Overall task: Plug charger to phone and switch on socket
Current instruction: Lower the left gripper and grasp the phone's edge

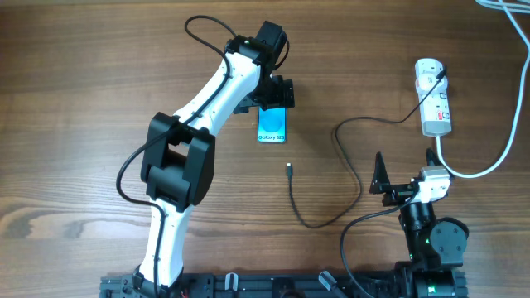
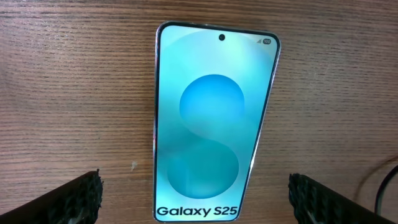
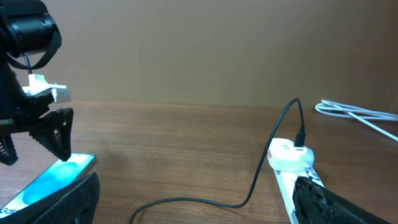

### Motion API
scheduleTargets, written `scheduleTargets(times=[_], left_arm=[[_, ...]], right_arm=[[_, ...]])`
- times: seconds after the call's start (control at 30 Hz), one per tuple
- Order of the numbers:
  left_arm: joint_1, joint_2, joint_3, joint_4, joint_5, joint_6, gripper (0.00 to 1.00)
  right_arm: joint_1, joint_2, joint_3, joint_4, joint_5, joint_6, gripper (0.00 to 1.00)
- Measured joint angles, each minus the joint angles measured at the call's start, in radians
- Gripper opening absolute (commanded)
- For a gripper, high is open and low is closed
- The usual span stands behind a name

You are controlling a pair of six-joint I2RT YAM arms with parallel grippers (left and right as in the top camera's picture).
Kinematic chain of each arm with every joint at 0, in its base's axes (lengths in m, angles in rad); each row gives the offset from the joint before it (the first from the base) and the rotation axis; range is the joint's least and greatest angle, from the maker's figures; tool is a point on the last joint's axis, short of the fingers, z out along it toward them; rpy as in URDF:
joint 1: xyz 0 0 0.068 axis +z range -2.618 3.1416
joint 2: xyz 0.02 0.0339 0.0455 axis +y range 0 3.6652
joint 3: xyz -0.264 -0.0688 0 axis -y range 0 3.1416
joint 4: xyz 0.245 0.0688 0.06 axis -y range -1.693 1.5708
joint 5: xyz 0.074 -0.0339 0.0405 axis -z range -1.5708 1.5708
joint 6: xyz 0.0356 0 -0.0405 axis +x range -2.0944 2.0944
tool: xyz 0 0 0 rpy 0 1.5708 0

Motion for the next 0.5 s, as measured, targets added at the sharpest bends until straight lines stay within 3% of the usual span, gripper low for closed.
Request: scheduleTargets(times=[0.5], left_arm=[[-0.032, 0.079, 0.000, 0.023, -0.018, 0.000, 1.00]], right_arm=[[0.000, 0.000, 0.000, 0.000, 0.000, 0.000, 1.00]])
